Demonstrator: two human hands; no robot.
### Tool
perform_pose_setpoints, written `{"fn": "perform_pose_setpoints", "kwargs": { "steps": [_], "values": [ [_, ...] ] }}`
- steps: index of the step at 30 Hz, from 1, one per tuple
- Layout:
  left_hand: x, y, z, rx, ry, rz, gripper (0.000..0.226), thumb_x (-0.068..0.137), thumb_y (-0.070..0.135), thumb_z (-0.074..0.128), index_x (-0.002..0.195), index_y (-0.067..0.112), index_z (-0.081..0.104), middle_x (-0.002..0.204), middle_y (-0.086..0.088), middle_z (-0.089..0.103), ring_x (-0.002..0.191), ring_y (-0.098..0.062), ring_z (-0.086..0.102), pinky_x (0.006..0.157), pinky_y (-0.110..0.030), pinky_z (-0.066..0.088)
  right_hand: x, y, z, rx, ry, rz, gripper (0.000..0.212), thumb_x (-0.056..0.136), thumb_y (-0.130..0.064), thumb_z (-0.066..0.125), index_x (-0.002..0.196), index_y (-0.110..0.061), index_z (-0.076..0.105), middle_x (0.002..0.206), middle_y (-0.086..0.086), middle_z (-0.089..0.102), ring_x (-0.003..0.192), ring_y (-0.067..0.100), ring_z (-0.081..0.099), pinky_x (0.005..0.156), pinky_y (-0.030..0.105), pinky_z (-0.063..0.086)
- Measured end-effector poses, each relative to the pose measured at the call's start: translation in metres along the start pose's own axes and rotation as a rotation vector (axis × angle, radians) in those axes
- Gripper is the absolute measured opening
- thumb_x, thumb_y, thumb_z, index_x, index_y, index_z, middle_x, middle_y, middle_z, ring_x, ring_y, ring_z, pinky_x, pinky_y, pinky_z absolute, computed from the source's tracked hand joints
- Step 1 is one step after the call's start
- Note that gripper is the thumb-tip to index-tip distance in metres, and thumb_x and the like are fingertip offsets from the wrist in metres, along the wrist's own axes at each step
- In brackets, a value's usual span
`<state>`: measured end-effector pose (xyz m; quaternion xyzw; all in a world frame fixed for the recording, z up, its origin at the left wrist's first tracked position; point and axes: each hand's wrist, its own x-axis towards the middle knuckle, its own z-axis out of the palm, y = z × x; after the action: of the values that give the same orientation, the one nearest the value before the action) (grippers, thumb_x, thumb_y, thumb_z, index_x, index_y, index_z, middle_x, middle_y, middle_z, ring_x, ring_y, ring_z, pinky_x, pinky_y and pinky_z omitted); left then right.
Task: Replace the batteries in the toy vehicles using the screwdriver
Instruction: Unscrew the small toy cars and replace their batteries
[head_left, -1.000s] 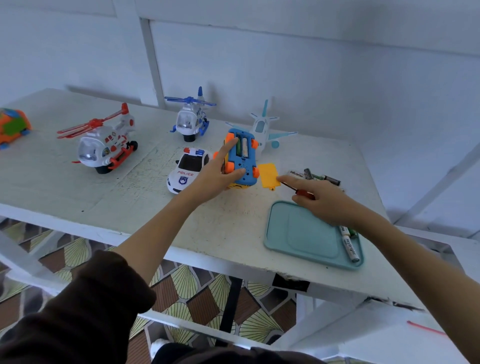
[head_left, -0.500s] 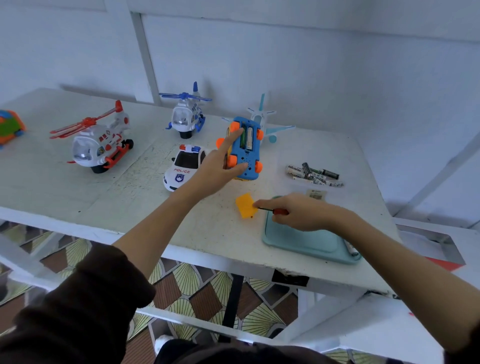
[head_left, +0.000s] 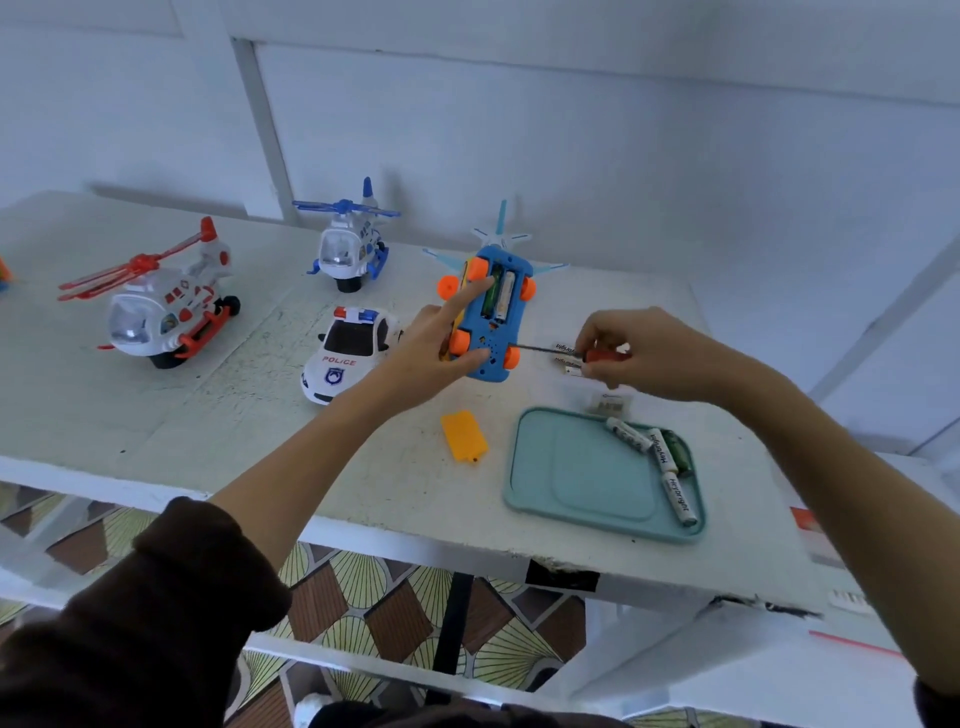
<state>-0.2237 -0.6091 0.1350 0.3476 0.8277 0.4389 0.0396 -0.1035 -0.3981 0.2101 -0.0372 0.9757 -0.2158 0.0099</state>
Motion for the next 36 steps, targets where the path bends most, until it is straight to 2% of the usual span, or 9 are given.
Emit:
{"fn": "perform_pose_setpoints", "kwargs": {
  "steps": [3,7,11,16,21,25,28,30,36],
  "values": [
    [0.006,0.009,0.006,-0.022,-0.002,0.043,0.068,0.092,0.020,0.060,0.137,0.052,0.020,0.119,-0.012,0.044,0.102,-0.026,0.057,0.093,-0.040,0.050,0.003,0.001,0.000,0.070,0.249,-0.009,0.009,0.083,-0.009,0.062,0.092,-0.010,0.061,0.078,0.002,0.059,0.067,0.014,0.051,0.073,0.026,0.041],
    [0.012,0.013,0.011,-0.019,-0.023,0.081,0.067,0.092,0.019,0.059,0.135,0.052,0.020,0.120,-0.012,0.043,0.104,-0.027,0.055,0.091,-0.035,0.049,0.005,0.006,0.000,0.105,0.408,0.014,0.011,0.085,-0.008,0.059,0.096,-0.005,0.059,0.080,0.004,0.059,0.071,0.018,0.052,0.070,0.026,0.041],
    [0.015,0.015,0.015,-0.009,-0.060,0.089,0.066,0.092,0.021,0.059,0.137,0.052,0.020,0.120,-0.012,0.043,0.105,-0.027,0.055,0.094,-0.041,0.050,0.005,0.013,-0.003,0.090,0.427,0.042,0.013,0.086,-0.008,0.059,0.098,-0.003,0.059,0.083,0.004,0.059,0.077,0.019,0.053,0.070,0.024,0.038],
    [0.019,0.019,0.018,0.015,-0.082,0.122,0.066,0.092,0.017,0.059,0.136,0.048,0.021,0.116,-0.006,0.041,0.106,-0.024,0.053,0.091,-0.033,0.048,0.003,0.020,-0.007,0.029,0.412,0.076,0.013,0.087,-0.012,0.058,0.099,-0.007,0.059,0.084,0.004,0.062,0.077,0.021,0.055,0.074,0.029,0.044],
    [0.035,0.024,0.016,0.102,-0.133,0.132,0.068,0.091,0.020,0.060,0.132,0.055,0.019,0.119,-0.011,0.040,0.108,-0.027,0.049,0.098,-0.038,0.045,0.004,0.024,-0.013,-0.316,0.473,0.163,0.020,0.093,-0.021,0.051,0.111,-0.015,0.057,0.099,0.003,0.065,0.092,0.030,0.057,0.072,0.030,0.035],
    [0.049,0.031,0.011,0.146,-0.184,0.160,0.070,0.091,0.021,0.061,0.134,0.055,0.018,0.118,-0.013,0.041,0.106,-0.028,0.048,0.094,-0.036,0.046,0.007,0.031,-0.013,-0.530,0.542,0.157,0.017,0.095,-0.016,0.047,0.109,-0.013,0.054,0.099,0.006,0.063,0.078,0.031,0.056,0.060,0.031,0.034],
    [0.060,0.036,0.008,0.190,-0.210,0.179,0.069,0.091,0.020,0.061,0.140,0.046,0.020,0.113,-0.008,0.038,0.099,-0.023,0.045,0.082,-0.020,0.041,0.008,0.035,-0.014,-0.589,0.573,0.141,0.016,0.094,-0.012,0.047,0.108,-0.011,0.054,0.095,0.008,0.062,0.068,0.029,0.050,0.055,0.031,0.031],
    [0.067,0.042,0.006,0.204,-0.225,0.189,0.068,0.091,0.019,0.061,0.142,0.042,0.022,0.112,-0.006,0.036,0.096,-0.021,0.045,0.077,-0.017,0.041,0.008,0.039,-0.015,-0.545,0.580,0.157,0.016,0.093,-0.013,0.048,0.108,-0.011,0.053,0.095,0.007,0.063,0.074,0.032,0.055,0.058,0.031,0.034],
    [0.083,0.057,0.008,0.102,-0.256,0.240,0.066,0.086,0.029,0.062,0.127,0.062,0.022,0.130,-0.014,0.039,0.107,-0.030,0.056,0.089,-0.041,0.053,0.007,0.052,-0.015,0.159,0.655,0.287,0.008,0.087,-0.014,0.056,0.095,-0.014,0.056,0.084,0.003,0.062,0.082,0.027,0.060,0.074,0.039,0.049]
  ]
}}
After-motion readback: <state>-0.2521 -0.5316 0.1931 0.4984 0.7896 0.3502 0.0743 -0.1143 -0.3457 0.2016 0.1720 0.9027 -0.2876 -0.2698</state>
